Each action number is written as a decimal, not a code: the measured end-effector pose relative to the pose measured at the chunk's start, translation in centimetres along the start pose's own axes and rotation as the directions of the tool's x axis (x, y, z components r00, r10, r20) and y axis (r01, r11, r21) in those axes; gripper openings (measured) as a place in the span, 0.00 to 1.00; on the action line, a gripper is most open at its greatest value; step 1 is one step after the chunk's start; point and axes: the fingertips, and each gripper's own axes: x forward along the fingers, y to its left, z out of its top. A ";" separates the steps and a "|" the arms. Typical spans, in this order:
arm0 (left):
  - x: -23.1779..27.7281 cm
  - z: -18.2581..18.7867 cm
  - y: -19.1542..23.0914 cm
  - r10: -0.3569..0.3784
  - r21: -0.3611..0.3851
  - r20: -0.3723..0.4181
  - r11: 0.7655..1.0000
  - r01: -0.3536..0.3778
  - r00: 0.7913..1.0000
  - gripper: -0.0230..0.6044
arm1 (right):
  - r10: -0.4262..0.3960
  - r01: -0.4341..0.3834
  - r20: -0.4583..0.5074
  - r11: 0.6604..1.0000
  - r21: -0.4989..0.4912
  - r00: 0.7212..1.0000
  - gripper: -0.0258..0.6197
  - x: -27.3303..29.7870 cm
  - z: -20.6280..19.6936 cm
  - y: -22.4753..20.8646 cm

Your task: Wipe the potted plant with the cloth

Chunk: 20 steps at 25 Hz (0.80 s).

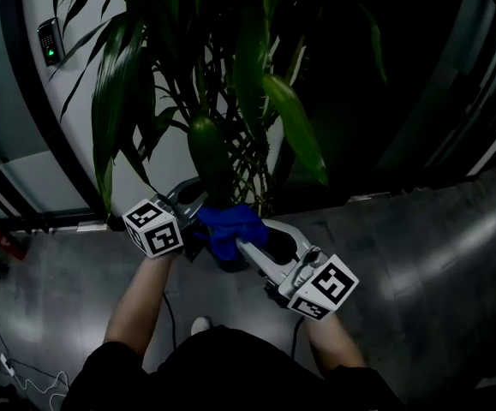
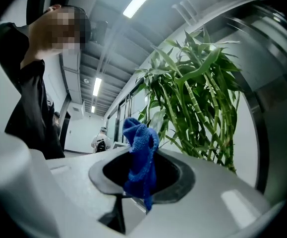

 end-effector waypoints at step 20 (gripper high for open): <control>5.9 -3.0 -6.6 -0.119 -0.041 -0.020 0.992 0.118 0.993 0.05 | -0.312 0.312 0.022 0.949 -0.049 0.950 0.21 -12.4 2.5 -6.4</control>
